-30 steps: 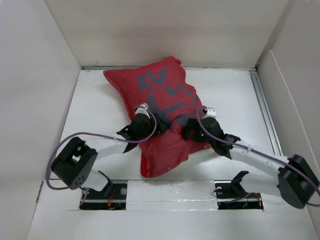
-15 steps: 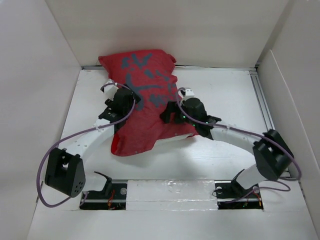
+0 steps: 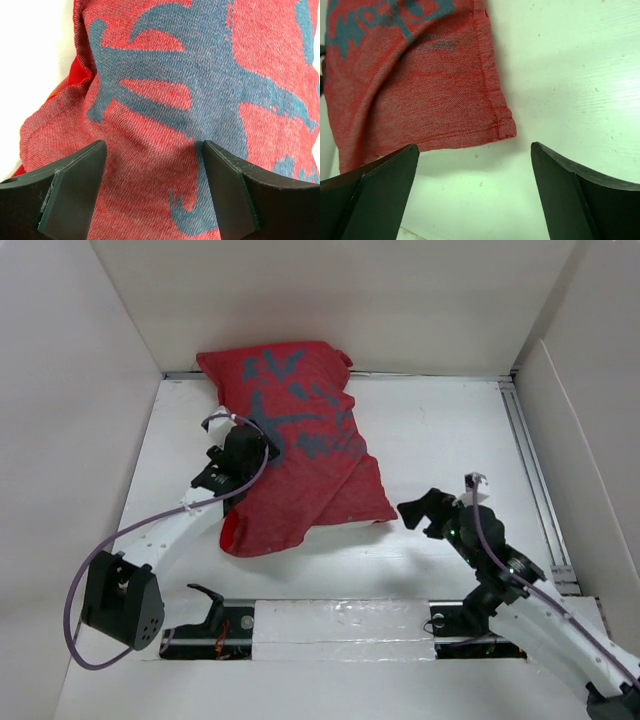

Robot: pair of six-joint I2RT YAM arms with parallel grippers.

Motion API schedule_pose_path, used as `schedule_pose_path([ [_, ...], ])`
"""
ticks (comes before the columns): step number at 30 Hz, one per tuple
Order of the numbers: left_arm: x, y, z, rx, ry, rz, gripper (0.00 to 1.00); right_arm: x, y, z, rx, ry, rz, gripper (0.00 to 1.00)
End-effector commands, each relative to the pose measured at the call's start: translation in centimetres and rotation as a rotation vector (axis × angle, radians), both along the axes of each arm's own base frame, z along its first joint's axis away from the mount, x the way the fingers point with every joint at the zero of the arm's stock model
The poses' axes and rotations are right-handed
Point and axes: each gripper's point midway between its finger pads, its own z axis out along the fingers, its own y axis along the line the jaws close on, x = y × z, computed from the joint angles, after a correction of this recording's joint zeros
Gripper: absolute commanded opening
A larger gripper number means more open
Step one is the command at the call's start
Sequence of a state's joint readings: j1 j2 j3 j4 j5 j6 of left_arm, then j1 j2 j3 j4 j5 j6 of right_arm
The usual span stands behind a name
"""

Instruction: Put the pillow into the pillowcase

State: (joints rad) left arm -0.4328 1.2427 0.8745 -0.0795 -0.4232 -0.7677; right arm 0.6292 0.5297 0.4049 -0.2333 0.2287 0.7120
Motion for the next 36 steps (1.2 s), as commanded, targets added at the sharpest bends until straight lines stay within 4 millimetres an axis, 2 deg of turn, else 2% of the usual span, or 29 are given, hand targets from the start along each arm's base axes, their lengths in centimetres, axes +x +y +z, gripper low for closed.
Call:
schedule_pose_path([
  [1,-1.4,0.2,-0.3,0.022,0.012,-0.039,0.74,-2.0,-1.6,-2.2,0.011,0.097,-0.059,0.98],
  [4,-1.5,0.1,0.0,0.014,0.006,-0.046,0.75,-2.4,-1.1,-3.9,0.031,0.148,-0.049,0.94],
  [8,-1.7,0.2,0.3,0.016,0.01,-0.046,0.75,-2.1,0.0,-7.3,-0.022,0.248,-0.031,0.9],
  [10,-1.7,0.2,0.9,0.012,0.0,-0.046,0.75,-2.3,0.0,-9.4,-0.09,0.324,-0.034,0.89],
  [12,-1.6,0.2,1.6,0.004,-0.016,-0.046,0.75,-1.7,-0.1,-9.1,-0.1,0.3,-0.056,0.89],
  [14,-1.7,0.0,1.6,-0.002,-0.014,-0.056,0.75,-1.2,0.1,-8.2,-0.082,0.26,-0.073,0.89],
  [18,-1.6,-0.5,1.4,-0.004,-0.007,-0.079,0.75,-0.4,0.5,-8.0,-0.071,0.227,-0.075,0.87],
  [24,-1.3,-1.3,1.9,-0.017,-0.031,-0.126,0.79,0.8,1.6,-10.5,-0.161,0.283,-0.05,0.86],
  [25,-1.3,-1.5,2.6,-0.03,-0.05,-0.135,0.8,1.4,2.1,-10.1,-0.141,0.26,-0.049,0.86],
  [31,-1.3,-1.7,2.5,-0.028,-0.048,-0.148,0.81,2.5,2.6,-8.7,-0.151,0.167,-0.04,0.85],
  [36,-1.2,-2.2,2.9,-0.044,-0.065,-0.166,0.81,2.9,2.2,-8.9,-0.187,0.162,-0.056,0.85],
])
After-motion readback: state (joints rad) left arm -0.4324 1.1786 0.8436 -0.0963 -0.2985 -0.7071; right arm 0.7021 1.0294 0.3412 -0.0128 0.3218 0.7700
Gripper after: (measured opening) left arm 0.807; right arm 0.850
